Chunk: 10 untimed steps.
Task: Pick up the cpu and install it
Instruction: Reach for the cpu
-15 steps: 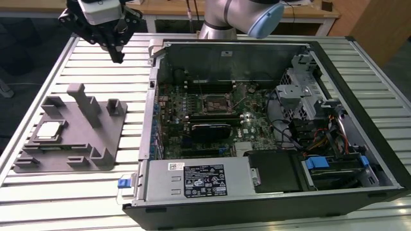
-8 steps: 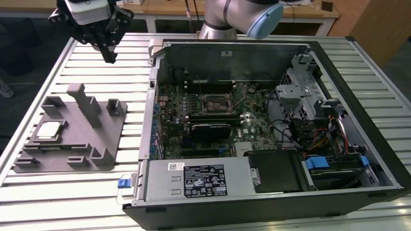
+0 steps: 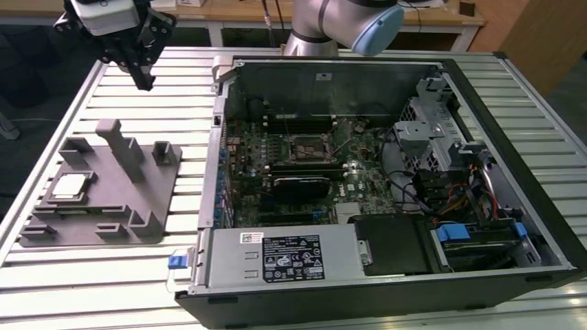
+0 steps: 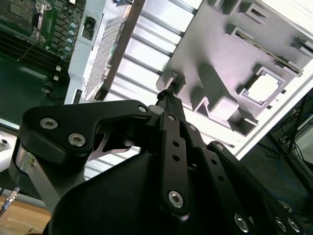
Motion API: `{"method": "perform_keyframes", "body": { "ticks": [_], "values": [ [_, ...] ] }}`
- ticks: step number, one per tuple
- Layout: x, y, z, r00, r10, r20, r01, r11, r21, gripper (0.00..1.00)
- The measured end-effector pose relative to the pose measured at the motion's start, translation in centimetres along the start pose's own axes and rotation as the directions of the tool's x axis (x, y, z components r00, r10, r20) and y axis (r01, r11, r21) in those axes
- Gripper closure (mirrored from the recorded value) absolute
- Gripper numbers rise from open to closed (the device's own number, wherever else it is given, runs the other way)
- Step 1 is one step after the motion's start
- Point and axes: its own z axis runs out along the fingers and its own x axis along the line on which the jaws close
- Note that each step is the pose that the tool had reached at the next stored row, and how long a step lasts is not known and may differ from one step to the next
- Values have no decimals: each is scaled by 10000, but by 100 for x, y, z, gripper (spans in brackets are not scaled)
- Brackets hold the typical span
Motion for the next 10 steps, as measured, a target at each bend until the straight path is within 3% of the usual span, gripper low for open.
{"method": "perform_keyframes", "body": {
  "ticks": [10],
  "values": [
    [165,-13,-4,10000,-1,0,1,10000,0,89]
  ]
}}
